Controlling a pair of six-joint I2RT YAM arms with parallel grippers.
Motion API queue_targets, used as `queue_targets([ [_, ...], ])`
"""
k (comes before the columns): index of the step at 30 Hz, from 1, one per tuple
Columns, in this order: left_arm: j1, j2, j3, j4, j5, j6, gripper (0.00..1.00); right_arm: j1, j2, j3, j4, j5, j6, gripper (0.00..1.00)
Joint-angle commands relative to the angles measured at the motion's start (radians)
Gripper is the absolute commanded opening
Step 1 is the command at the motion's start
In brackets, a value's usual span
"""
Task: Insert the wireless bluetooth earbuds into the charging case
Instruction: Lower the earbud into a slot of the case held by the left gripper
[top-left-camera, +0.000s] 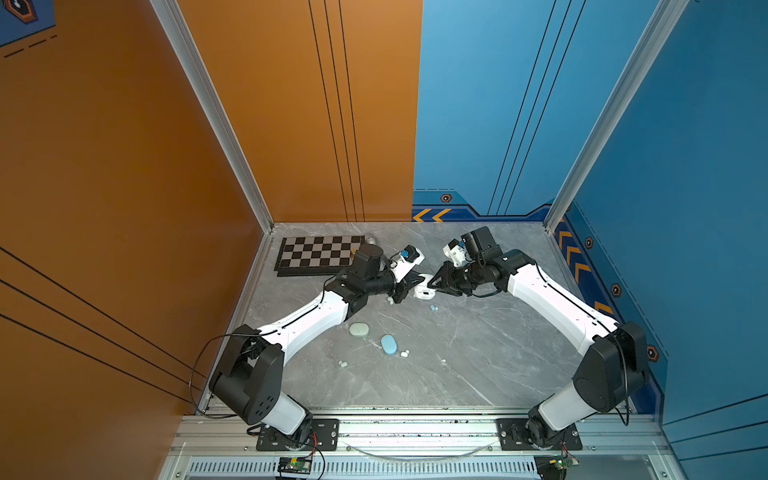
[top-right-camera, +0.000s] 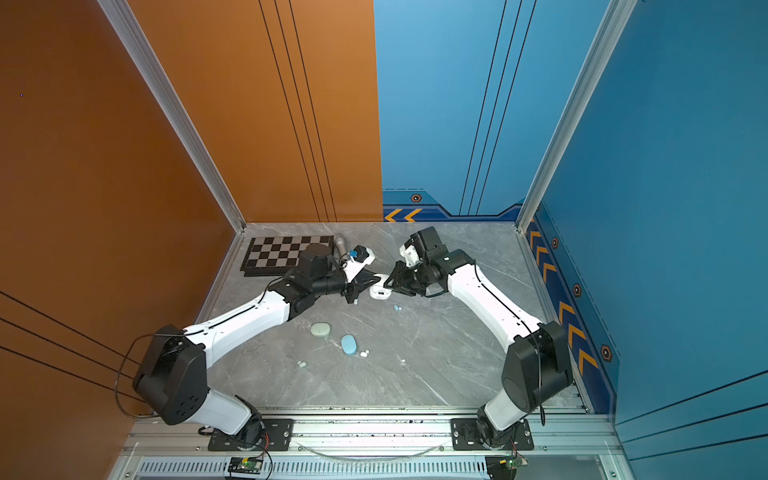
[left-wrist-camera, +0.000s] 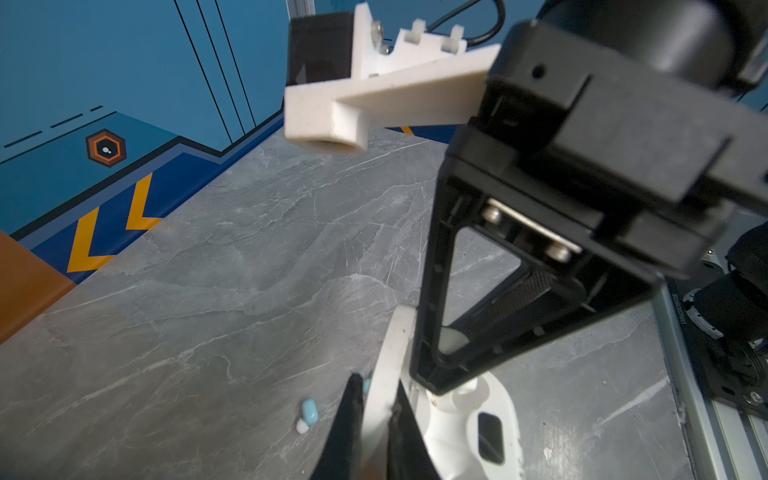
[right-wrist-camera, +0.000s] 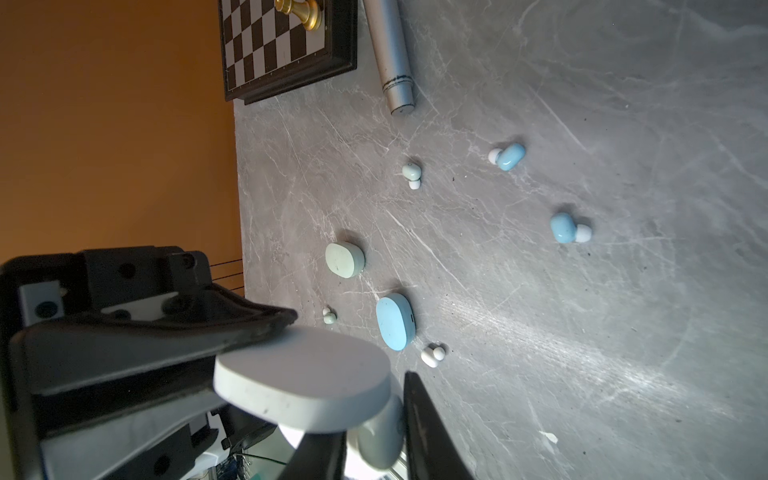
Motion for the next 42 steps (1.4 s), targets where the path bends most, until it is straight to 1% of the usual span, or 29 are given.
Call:
queue_targets([
  [1, -0.004, 0.011, 0.020, 0.018, 0.023, -0.002, 0.00, 0.005, 0.000, 0.000, 0.012, 0.018, 0.006, 0.29],
  [7, -0.004, 0.014, 0.016, 0.018, 0.025, -0.003, 0.00, 0.003, -0.002, 0.017, 0.014, 0.015, 0.005, 0.31],
  [32, 0.001, 0.031, 0.023, 0.017, 0.015, -0.004, 0.00, 0.000, -0.013, 0.044, 0.017, 0.003, -0.012, 0.31],
  [42, 0.004, 0.034, 0.038, 0.017, 0.017, -0.003, 0.00, 0.010, -0.010, 0.044, 0.015, 0.011, -0.026, 0.21],
])
